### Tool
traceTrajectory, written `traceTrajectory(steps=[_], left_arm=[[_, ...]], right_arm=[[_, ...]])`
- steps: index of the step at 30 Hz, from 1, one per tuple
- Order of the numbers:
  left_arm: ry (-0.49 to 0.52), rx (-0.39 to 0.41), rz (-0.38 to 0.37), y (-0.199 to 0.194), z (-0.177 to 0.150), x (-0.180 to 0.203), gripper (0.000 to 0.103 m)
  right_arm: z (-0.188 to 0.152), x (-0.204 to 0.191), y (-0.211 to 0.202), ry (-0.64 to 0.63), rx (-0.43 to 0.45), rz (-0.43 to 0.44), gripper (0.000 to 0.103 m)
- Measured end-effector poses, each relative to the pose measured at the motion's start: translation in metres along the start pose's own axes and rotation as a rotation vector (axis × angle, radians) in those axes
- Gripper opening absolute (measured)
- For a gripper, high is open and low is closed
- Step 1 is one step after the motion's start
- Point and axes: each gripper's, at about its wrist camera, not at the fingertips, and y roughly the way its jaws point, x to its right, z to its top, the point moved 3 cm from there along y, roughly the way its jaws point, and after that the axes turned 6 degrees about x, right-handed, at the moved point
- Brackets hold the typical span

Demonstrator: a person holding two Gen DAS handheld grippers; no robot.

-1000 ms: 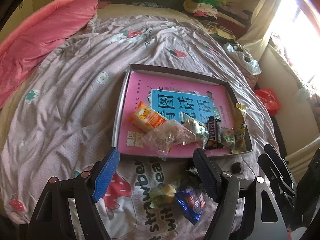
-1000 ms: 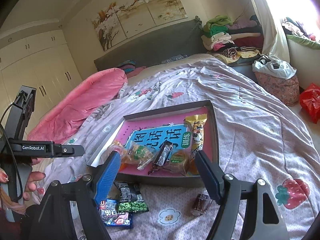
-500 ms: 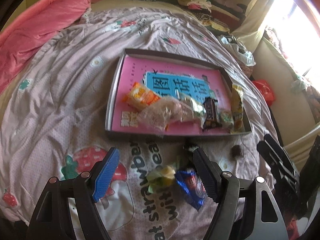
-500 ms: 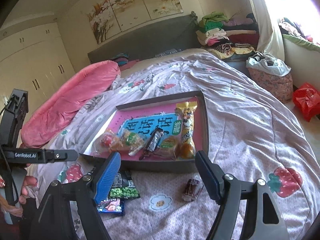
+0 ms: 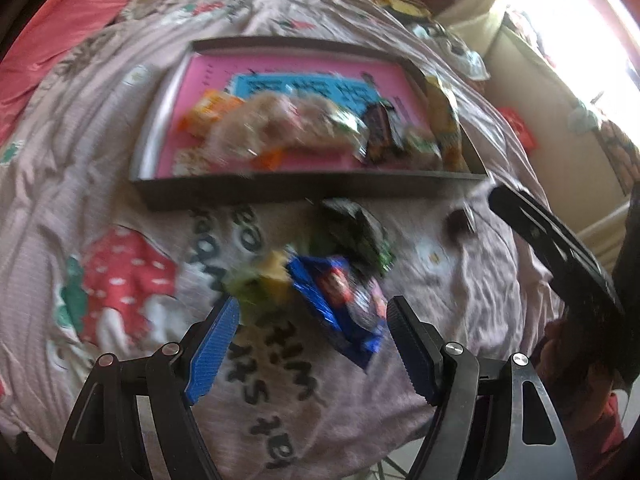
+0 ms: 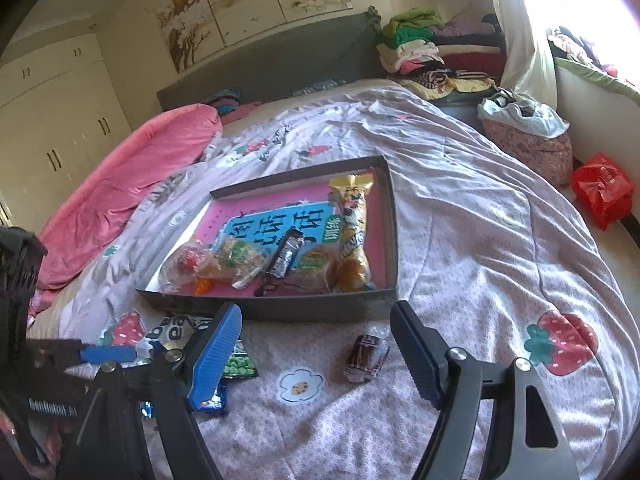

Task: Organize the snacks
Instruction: 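Grasp the blue Oreo packet with the left tool while the right tool grasps the brown chocolate cup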

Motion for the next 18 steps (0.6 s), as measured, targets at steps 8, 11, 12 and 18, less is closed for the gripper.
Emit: traceTrajectory(steps=[8,11,12,18], left_arm=[[-0.009,-0.016,-0.044,0.01,-0.01,0.016,0.076],[-0.013,-0.009,-0.067,0.01,-0.011,0.02,0.072],[-0.015,-0.008,-0.07,0.011,-0.011,0.02,0.068],[-0.037,-0.012,-0.082,0.013,-0.01,0.017,0.052]], right_arm=[[-0.01,0.01,0.014,0.016,-0.076,-0.034,0.076],[-0.012,0.014,0.017,0.029,-0.092,-0.033,0.076],[-0.013,0.015,0.018,0.032,-0.096,-0.033,0.076],[-0.016,0.016,0.019,0.031,-0.105,-0.036,0.076]])
